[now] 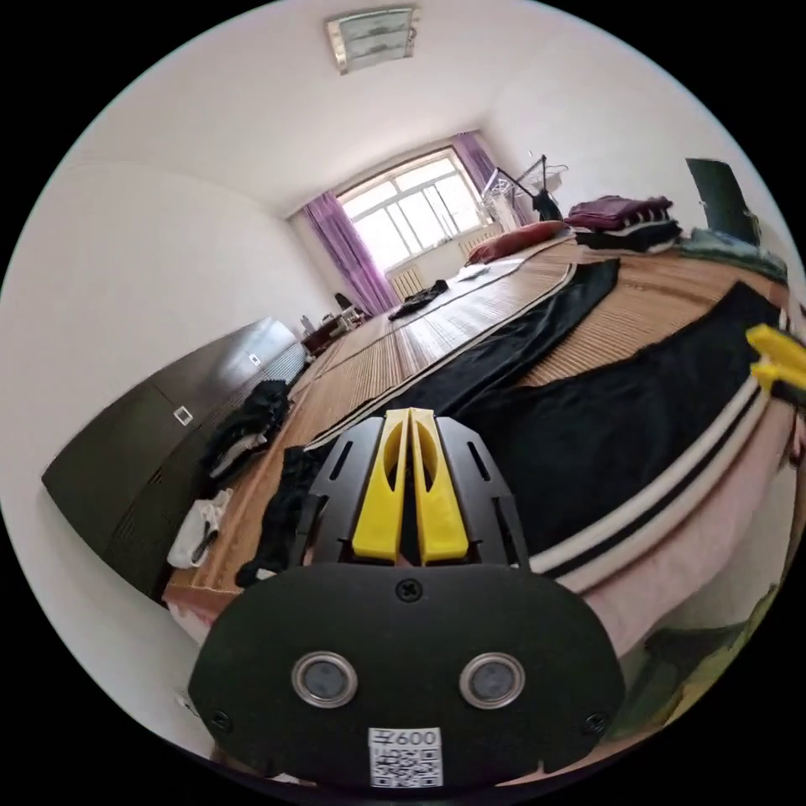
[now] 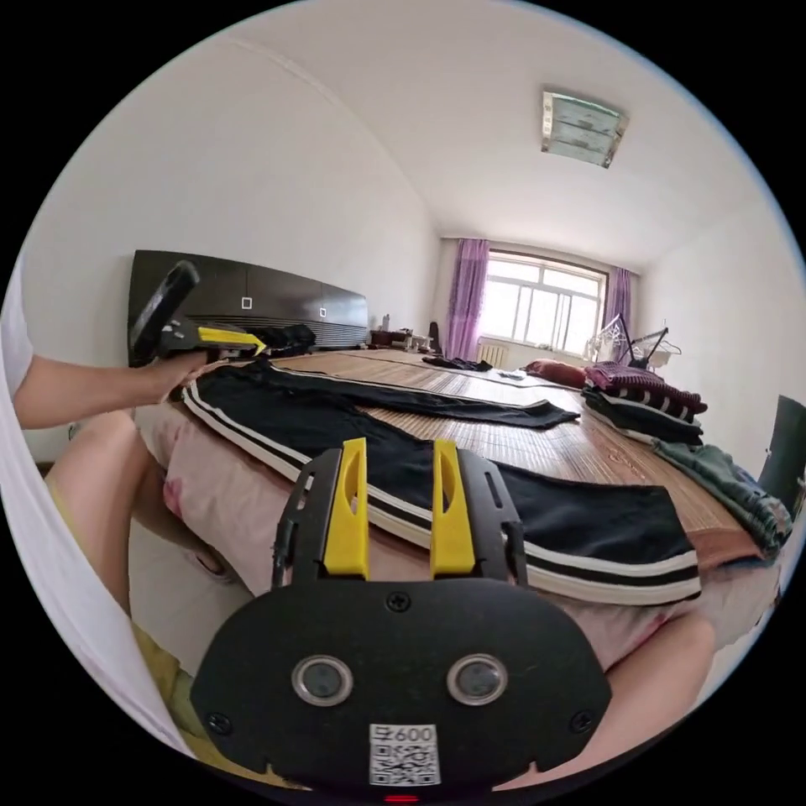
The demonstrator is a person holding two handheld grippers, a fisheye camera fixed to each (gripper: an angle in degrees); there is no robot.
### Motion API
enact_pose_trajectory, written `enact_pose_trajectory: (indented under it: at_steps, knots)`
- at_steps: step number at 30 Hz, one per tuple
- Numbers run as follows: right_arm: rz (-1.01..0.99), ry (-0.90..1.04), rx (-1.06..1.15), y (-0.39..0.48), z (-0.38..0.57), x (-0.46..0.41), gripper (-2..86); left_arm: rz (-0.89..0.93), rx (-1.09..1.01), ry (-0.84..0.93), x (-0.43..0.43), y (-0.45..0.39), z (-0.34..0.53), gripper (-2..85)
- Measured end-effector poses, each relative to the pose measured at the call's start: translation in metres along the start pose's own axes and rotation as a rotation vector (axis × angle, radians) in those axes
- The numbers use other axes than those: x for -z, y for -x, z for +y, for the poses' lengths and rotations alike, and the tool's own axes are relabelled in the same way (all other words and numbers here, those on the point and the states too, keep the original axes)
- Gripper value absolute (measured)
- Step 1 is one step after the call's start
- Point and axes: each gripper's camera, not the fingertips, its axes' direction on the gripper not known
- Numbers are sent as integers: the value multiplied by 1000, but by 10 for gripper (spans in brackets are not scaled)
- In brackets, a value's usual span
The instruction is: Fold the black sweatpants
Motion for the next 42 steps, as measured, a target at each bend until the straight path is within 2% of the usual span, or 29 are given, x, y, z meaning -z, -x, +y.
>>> enact_pose_trajectory:
  at_steps: [2,4,8,13,16,18,20,23,28,33,37,40,42]
  knots:
    - [-19,13,53,-13,6,9,93,-50,-136,-45,29,-26,36,30]
    - [-49,35,88,-23,13,14,96,-22,-221,-78,46,-35,72,52]
    - [-54,84,126,-38,33,25,98,66,-200,3,53,-20,133,104]
    - [-14,143,180,-37,52,29,88,-14,-410,62,50,-40,183,129]
    - [33,241,318,-34,57,27,86,-105,-750,141,37,-62,223,144]
    - [72,287,469,-33,64,31,75,-228,-1064,294,14,-71,266,149]
    - [164,393,682,-36,79,32,75,-220,-1158,358,1,-67,291,150]
    - [209,524,783,-45,91,38,84,-207,-1251,404,-13,-61,326,149]
    - [222,443,736,-46,105,62,106,-225,-1251,426,-44,-75,359,140]
    - [212,511,715,-48,119,51,119,-318,-1155,442,-70,-94,354,127]
    - [192,613,813,-38,137,27,118,-295,-1146,455,-82,-103,354,99]
    - [179,586,832,-25,142,19,111,-286,-1080,461,-87,-106,346,68]
    - [207,644,895,-20,152,7,104,-249,-991,469,-89,-106,339,45]
